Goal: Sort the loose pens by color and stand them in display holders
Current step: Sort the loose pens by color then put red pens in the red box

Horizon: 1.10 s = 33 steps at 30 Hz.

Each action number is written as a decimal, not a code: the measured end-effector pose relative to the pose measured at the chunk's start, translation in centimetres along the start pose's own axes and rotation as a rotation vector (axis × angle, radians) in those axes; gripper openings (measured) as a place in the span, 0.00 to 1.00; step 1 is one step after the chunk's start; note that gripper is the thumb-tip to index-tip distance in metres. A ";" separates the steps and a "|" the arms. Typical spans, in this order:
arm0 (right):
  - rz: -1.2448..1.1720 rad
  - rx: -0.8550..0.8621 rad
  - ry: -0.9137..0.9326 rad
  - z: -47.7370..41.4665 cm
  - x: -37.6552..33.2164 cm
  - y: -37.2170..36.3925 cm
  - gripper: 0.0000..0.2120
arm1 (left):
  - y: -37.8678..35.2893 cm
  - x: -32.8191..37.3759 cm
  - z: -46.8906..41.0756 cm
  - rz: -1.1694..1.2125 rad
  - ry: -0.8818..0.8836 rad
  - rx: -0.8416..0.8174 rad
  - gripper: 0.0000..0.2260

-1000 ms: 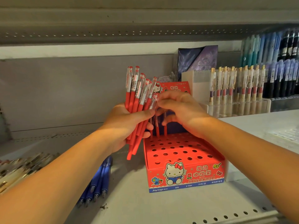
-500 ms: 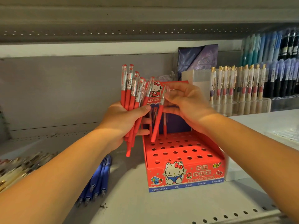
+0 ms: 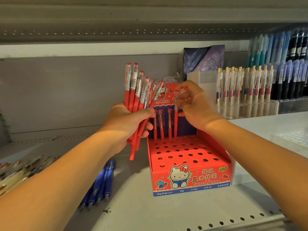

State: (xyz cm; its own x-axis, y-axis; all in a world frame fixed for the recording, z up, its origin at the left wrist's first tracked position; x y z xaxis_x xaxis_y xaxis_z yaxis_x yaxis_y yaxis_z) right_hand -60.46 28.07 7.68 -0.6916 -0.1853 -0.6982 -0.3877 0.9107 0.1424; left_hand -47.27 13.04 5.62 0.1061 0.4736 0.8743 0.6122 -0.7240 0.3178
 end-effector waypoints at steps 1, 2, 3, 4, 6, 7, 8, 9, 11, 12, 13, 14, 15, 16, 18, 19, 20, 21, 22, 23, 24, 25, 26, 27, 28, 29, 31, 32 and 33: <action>0.006 0.000 -0.002 0.0 0.0 0.1 0.24 | 0.0 0.0 0.0 0.001 0.000 -0.004 0.06; 0.007 0.001 -0.004 -0.1 0.1 0.1 0.24 | -0.1 0.0 0.0 0.003 0.003 -0.006 0.07; 0.009 0.005 -0.004 -0.2 0.1 0.3 0.24 | -0.1 -0.1 0.0 0.004 0.005 -0.006 0.07; 0.015 0.010 -0.003 -0.3 0.1 0.4 0.24 | -0.1 -0.1 0.0 0.005 0.008 -0.008 0.07; 0.027 0.012 -0.013 -0.3 0.2 0.5 0.25 | -0.1 -0.1 0.0 -0.003 0.007 -0.013 0.07; 0.033 0.006 -0.025 -0.3 0.4 0.5 0.25 | -0.1 -0.2 0.0 -0.008 0.008 -0.013 0.07; 0.048 -0.007 -0.041 -0.2 0.6 0.4 0.24 | -0.2 -0.2 0.0 -0.006 0.010 -0.012 0.07; 0.075 -0.026 -0.060 0.0 0.8 0.3 0.22 | -0.2 -0.1 0.0 0.002 0.009 -0.010 0.07; 0.137 -0.077 -0.102 0.2 1.3 0.1 0.20 | -0.2 -0.1 0.1 0.017 0.006 -0.008 0.06; 0.160 -0.098 -0.121 0.4 1.6 0.0 0.20 | -0.2 -0.1 0.1 0.013 0.007 -0.009 0.06; 0.177 -0.109 -0.138 0.4 1.8 -0.1 0.19 | -0.2 -0.1 0.1 0.006 0.008 -0.010 0.06; 0.194 -0.109 -0.149 0.5 1.9 -0.1 0.18 | -0.2 -0.1 0.1 0.004 0.009 -0.011 0.06; 0.216 -0.100 -0.148 0.5 1.9 -0.1 0.17 | -0.2 -0.2 0.1 0.009 0.006 -0.011 0.06; 0.246 -0.087 -0.137 0.4 1.8 0.0 0.17 | -0.3 -0.1 0.1 0.016 0.003 -0.010 0.05; 0.327 -0.065 -0.103 0.3 1.4 0.1 0.17 | -0.3 -0.2 0.1 0.021 -0.005 -0.010 0.04; 0.345 -0.049 -0.085 0.3 1.0 0.1 0.17 | -0.4 -0.2 0.1 0.018 -0.011 -0.015 0.05; 0.330 -0.028 -0.067 0.2 0.6 0.2 0.16 | -0.4 -0.2 0.0 0.006 -0.014 -0.022 0.06; 0.265 -0.005 -0.057 0.2 0.3 0.1 0.15 | -0.4 -0.2 0.0 -0.009 -0.015 -0.030 0.06; 0.138 0.012 -0.062 0.1 -0.1 0.0 0.14 | -0.4 -0.1 0.1 -0.015 -0.015 -0.039 0.07; -0.040 0.013 -0.086 0.2 -0.6 -0.2 0.13 | -0.4 0.0 0.1 -0.010 -0.016 -0.048 0.07; -0.231 0.000 -0.122 0.3 -0.9 -0.5 0.11 | -0.5 0.0 0.2 0.002 -0.017 -0.058 0.06; -0.396 -0.024 -0.156 0.4 -1.2 -0.8 0.10 | -0.5 0.1 0.3 0.011 -0.015 -0.068 0.06; -0.515 -0.048 -0.182 0.5 -1.5 -1.1 0.10 | -0.6 0.1 0.4 0.018 -0.011 -0.077 0.06; -0.597 -0.062 -0.203 0.8 -1.7 -1.3 0.10 | -0.7 0.2 0.4 0.028 -0.008 -0.086 0.07; -0.651 -0.064 -0.222 1.0 -1.8 -1.4 0.10 | -0.8 0.2 0.5 0.040 -0.009 -0.096 0.07; -0.692 -0.057 -0.242 1.1 -1.9 -1.4 0.09 | -0.9 0.3 0.5 0.049 -0.009 -0.108 0.07; -0.749 -0.042 -0.281 1.2 -1.8 -1.2 0.08 | -1.2 0.4 0.8 0.054 -0.009 -0.141 0.07; -0.761 -0.046 -0.299 1.3 -1.9 -1.1 0.08 | -1.3 0.5 1.0 0.051 -0.008 -0.163 0.08; -0.765 -0.055 -0.317 1.3 -1.9 -1.1 0.08 | -1.5 0.5 1.1 0.044 -0.005 -0.183 0.10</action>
State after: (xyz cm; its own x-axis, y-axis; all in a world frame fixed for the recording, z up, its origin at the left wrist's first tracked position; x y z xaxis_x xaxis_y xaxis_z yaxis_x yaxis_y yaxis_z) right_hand -57.92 27.89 7.90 -0.0236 -0.6259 -0.7795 -0.7166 0.5543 -0.4234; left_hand -47.30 14.89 5.15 0.1338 0.4413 0.8873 0.4540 -0.8232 0.3409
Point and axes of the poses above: each hand's wrist, its own z-axis away from the middle knuckle, its own y-axis out of the back of the hand, x = y × z, the point moved 4 cm from there along -z, towards the middle knuckle, and after that the axes turned 14 degrees about -z, right-handed, at the moved point
